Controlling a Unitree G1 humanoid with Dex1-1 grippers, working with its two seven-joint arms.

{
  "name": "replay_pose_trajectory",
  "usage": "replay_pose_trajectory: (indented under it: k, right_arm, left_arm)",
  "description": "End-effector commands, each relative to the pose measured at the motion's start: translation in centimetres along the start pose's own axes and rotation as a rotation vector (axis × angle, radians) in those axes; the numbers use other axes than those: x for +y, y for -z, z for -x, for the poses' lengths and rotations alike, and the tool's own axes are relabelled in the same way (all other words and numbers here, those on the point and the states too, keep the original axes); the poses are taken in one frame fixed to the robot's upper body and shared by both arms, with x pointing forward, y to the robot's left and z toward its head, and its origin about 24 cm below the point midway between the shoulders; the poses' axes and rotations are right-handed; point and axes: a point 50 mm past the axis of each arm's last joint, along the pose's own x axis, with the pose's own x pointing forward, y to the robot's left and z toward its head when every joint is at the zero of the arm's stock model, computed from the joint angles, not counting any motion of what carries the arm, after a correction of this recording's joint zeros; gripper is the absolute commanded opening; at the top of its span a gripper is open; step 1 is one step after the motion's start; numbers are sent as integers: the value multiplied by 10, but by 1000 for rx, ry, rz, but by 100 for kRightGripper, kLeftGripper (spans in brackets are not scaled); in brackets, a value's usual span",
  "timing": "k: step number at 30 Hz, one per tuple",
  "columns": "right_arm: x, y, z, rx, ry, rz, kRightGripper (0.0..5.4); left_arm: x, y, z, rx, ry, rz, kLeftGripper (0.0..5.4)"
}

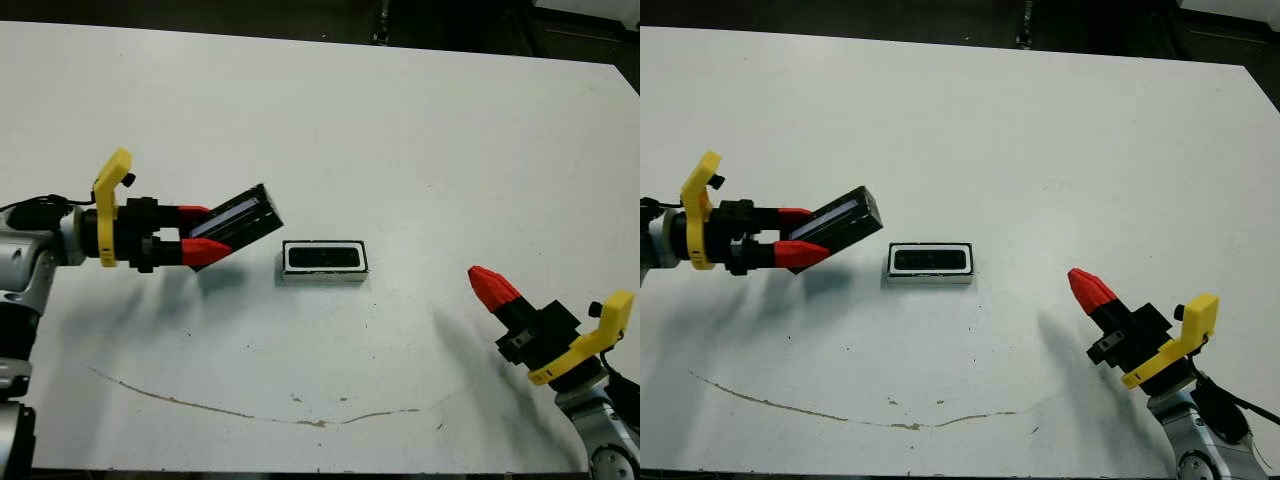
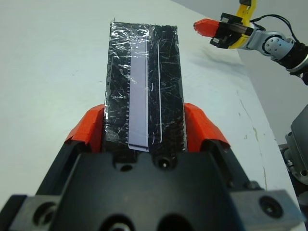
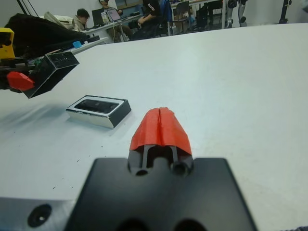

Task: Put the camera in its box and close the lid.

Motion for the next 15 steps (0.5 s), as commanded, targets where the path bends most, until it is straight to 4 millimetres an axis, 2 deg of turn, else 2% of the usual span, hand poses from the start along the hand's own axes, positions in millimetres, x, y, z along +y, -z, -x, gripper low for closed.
replay_pose_trajectory:
  k: [1, 6, 15]
  right_arm:
    - [0, 1, 3, 22, 9, 0, 0]
    - [1, 0, 3, 18, 5, 6, 0]
    - [1, 0, 2, 15, -2, 17, 0]
  left_arm:
    - [2, 3, -10, 11, 23, 1, 316]
    - [8, 2, -23, 39, 22, 5, 316]
    - [18, 13, -48, 104, 61, -39, 316]
